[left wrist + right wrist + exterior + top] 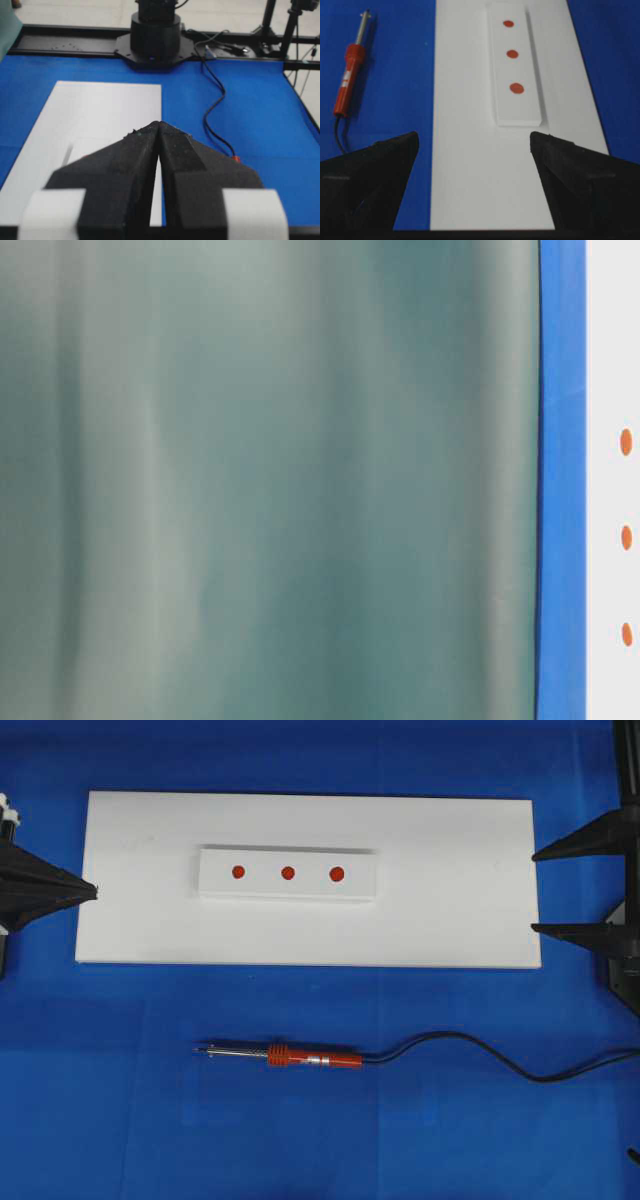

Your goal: Touch the tip of the soldering iron to the mark.

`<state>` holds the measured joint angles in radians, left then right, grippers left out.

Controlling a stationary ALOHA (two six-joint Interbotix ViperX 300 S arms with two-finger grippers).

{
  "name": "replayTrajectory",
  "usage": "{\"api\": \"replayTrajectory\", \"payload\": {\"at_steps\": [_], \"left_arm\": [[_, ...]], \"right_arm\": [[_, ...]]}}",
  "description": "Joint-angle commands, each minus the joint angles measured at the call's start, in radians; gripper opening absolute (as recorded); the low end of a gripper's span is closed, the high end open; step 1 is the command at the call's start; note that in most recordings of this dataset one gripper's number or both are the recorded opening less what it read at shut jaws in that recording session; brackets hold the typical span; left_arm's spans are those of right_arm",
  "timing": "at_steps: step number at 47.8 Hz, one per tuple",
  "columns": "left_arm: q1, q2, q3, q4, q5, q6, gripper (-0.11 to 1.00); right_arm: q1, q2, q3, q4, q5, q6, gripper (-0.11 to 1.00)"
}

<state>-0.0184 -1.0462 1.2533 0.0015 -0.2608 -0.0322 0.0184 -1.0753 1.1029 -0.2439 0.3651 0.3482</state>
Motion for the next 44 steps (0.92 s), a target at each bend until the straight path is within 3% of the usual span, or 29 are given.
{"api": "replayTrajectory", "payload": {"at_steps": [1, 44], "left_arm": [[-0.002, 0.003, -0.011, 0.000, -0.012, -0.002, 0.00], [0.000, 0.003, -0.008, 0.000, -0.014, -0.002, 0.00]], "right_arm": [[-0.003, -0.025, 0.020, 0.000, -0.048, 0.002, 0.86], [-0.015, -0.041, 0.060, -0.002, -0.084, 0.002, 0.85]]}}
